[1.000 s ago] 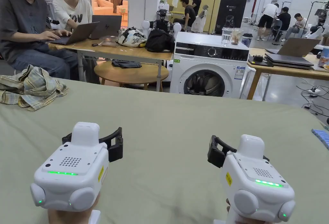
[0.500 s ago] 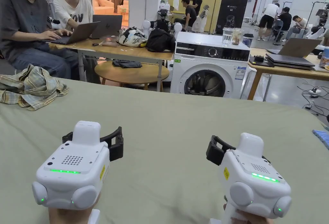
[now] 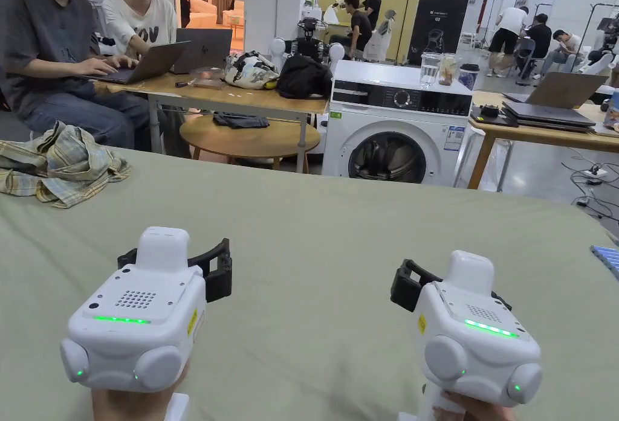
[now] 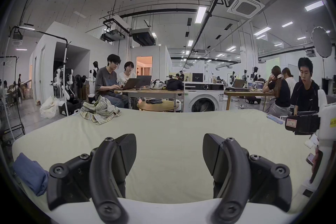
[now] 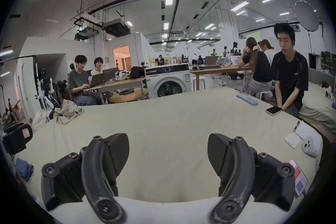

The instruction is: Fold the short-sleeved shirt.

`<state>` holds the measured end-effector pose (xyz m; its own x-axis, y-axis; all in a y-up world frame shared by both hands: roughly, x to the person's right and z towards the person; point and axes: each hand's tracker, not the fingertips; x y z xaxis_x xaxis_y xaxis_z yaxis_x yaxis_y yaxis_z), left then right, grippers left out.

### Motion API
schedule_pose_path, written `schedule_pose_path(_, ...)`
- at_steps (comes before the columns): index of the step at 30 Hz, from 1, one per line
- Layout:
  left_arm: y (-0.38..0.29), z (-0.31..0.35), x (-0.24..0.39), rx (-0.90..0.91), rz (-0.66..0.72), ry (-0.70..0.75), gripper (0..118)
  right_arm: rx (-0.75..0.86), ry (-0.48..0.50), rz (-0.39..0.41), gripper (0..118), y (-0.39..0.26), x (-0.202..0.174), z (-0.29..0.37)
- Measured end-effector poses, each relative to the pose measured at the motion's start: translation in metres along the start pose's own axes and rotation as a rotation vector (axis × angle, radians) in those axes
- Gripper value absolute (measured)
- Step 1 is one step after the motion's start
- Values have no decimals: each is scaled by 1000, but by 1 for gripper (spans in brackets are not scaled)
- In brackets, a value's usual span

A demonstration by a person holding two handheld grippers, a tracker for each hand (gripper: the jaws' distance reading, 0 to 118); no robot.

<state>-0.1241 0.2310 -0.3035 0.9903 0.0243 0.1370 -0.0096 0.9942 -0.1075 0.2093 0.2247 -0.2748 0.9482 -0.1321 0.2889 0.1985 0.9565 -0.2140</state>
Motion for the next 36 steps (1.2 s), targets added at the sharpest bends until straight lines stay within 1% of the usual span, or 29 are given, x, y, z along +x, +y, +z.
schedule_pose_path(5, 1, 0, 2, 1, -9, 1, 76, 1, -8, 5, 90, -3, 7, -14)
schedule_pose_path(10, 2, -4, 3, -6, -9, -2, 76, 8, -17, 14, 90, -2, 5, -10)
schedule_pose_path(22, 0, -6, 4, -17, -12, 7, 76, 23, -24, 61, 90, -6, 3, -18)
schedule_pose_path(25, 0, -5, 4, -22, -7, 8, 76, 15, -48, 63, 90, -8, 3, -22)
schedule_pose_path(30, -2, -4, 1, -28, -4, 5, 76, 35, -81, 102, 90, -12, 2, -19)
schedule_pose_path(31, -2, -4, 0, -30, -5, 6, 76, 6, -72, 92, 90, -11, 3, -19)
schedule_pose_path(33, -3, -4, 0, -29, -5, 9, 76, -32, 2, 58, 90, -9, 6, -18)
schedule_pose_path(34, -4, -4, 0, -29, -6, 10, 76, -32, 14, 50, 90, -9, 6, -14)
schedule_pose_path(36, -5, -4, -1, -25, -6, 11, 76, -26, 8, 58, 90, -10, 5, -13)
